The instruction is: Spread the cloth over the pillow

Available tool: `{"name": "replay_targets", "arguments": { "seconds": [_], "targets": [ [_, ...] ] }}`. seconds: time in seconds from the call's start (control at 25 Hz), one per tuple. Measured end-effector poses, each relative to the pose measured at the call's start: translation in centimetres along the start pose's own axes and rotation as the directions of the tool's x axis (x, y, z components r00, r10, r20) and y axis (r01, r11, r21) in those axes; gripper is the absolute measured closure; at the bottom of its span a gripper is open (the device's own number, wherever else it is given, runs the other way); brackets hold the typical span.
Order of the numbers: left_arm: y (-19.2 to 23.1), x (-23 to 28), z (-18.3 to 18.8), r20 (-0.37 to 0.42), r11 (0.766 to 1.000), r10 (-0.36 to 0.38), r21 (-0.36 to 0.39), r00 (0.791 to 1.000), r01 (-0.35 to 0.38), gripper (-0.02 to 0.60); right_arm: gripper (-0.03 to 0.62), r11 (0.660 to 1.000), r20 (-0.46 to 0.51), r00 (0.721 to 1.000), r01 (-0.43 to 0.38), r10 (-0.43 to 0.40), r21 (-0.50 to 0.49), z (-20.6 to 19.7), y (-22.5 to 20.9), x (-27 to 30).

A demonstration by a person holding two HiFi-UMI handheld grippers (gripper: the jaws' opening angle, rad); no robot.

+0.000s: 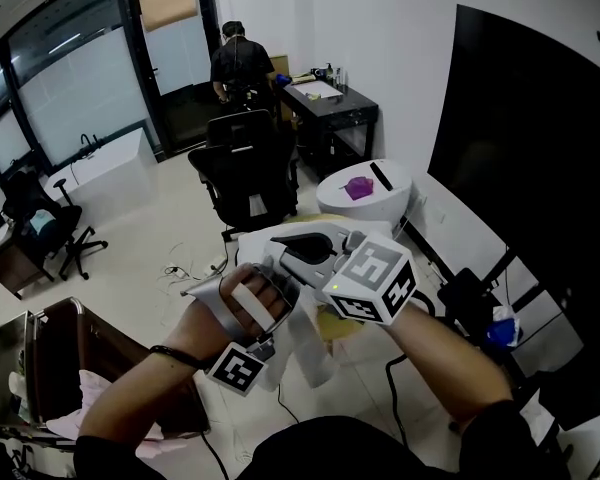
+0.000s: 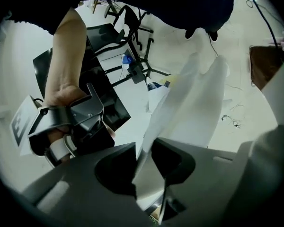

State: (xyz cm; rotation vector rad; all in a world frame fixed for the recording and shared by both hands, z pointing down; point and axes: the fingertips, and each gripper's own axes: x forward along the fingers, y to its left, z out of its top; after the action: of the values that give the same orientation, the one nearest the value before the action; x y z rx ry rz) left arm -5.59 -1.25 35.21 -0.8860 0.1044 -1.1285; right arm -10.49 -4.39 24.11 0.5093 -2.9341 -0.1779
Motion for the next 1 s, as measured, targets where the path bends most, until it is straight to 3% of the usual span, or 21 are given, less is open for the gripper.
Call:
{"name": "replay_targets", "arguments": {
  "seconds": [0.08,0.12,0.32,0.52,0.64,0.76,0.88,1.0],
  "targets": [
    [-0.2,-0.2,-0.3,-0.010,1.000,0.003,0.000,1.000,-0.003,0.571,0.586,1.000,0.006,1.000,-0.001,0.001,0.010,-0.1,0.0,0.0],
    [-0.1,-0.3,-0.5,-0.015,1.000,0.009,-0.001,1.000,-0.009,0.580,0.586,1.000,0.015,1.000,-0.004,0.003,0.023,0.0,0.0,0.0],
    [0.2,-1.0,-1.0,-0.022,0.999,0.041,-0.024,0.999,-0.042,0.580,0.586,0.997,0.065,0.998,-0.023,0.018,0.072,0.6,0.5,0.6],
    [1.1,-1.8,-2.3,-0.057,0.989,0.088,-0.116,0.995,-0.094,0.580,0.570,0.995,0.106,0.994,0.001,-0.012,0.104,0.8,-0.6,0.1],
    [1.5,-2.1,-4.0,-0.095,0.970,0.100,-0.214,0.990,-0.119,0.580,0.471,0.990,0.128,0.991,0.013,-0.031,0.142,0.3,-1.7,-0.8],
    [1.6,-2.6,-6.3,-0.130,0.920,0.103,-0.365,0.986,-0.144,0.580,0.450,0.980,0.144,0.989,0.005,-0.034,0.200,-0.9,-2.5,-2.0],
    [2.2,-3.5,-9.1,-0.169,0.823,0.125,-0.532,0.978,-0.197,0.580,0.441,0.964,0.164,0.986,-0.003,-0.042,0.266,-2.7,-3.1,-3.7],
    [3.0,-4.7,-11.4,-0.212,0.753,0.173,-0.601,0.962,-0.268,0.580,0.439,0.951,0.205,0.978,-0.018,-0.048,0.310,-4.2,-3.4,-6.2]
  ]
}}
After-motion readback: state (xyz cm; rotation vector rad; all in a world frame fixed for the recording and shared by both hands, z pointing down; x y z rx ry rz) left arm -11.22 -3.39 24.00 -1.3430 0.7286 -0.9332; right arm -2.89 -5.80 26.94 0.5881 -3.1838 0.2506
